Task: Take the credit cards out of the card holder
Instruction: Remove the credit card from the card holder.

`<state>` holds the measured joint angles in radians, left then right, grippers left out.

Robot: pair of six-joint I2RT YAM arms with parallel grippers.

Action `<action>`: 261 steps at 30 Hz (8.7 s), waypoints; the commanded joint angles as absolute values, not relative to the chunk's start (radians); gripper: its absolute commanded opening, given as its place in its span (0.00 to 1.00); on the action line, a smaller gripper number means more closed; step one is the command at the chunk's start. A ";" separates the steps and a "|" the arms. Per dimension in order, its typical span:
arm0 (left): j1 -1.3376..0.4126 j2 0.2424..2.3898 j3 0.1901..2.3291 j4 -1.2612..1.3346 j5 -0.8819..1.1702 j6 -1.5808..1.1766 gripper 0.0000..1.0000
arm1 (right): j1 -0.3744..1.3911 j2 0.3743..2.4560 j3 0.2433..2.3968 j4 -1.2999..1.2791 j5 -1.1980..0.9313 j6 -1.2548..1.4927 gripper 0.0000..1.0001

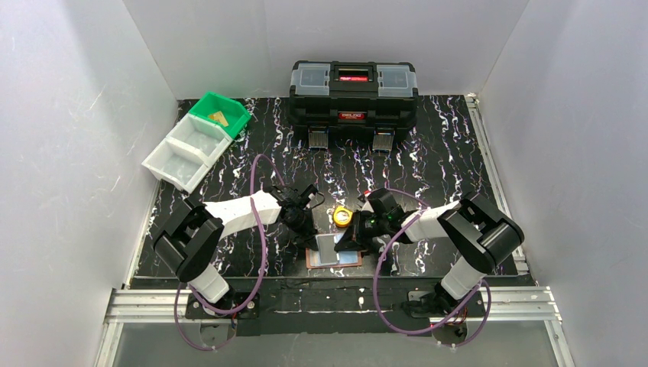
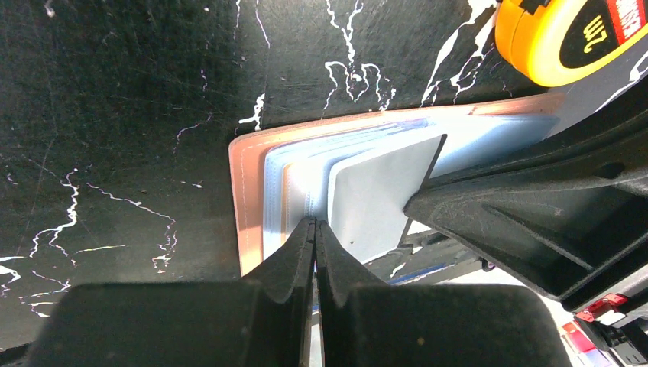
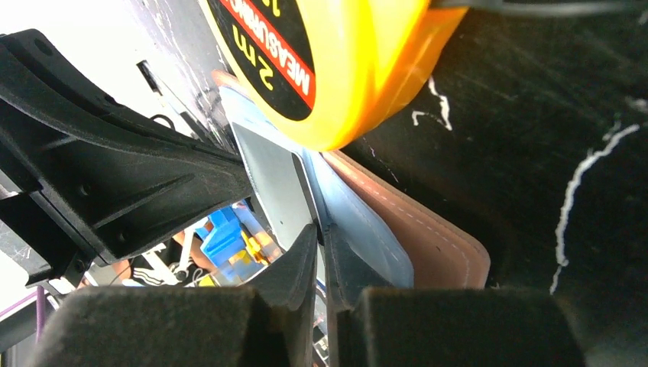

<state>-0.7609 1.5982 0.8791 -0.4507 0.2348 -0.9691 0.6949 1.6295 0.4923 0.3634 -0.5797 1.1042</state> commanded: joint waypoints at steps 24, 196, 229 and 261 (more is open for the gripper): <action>-0.739 1.623 0.838 -0.571 0.115 -0.888 0.00 | 0.667 1.548 0.443 0.257 -0.491 1.059 0.09; -0.753 1.728 1.129 -0.750 0.107 -0.734 0.00 | 0.650 1.210 0.525 0.002 -0.394 0.870 0.01; -0.467 1.332 1.174 -0.556 0.682 -0.752 0.72 | 0.502 1.196 0.733 0.204 -0.767 1.098 0.01; -0.465 1.366 1.059 -0.256 0.884 -0.933 0.36 | 0.507 1.256 0.753 0.369 -0.827 1.239 0.01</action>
<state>-0.4492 1.3834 1.0737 -0.2867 0.8364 -0.9165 0.5049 1.2854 0.6998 0.3611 -0.8181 1.2396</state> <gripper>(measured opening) 0.362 0.052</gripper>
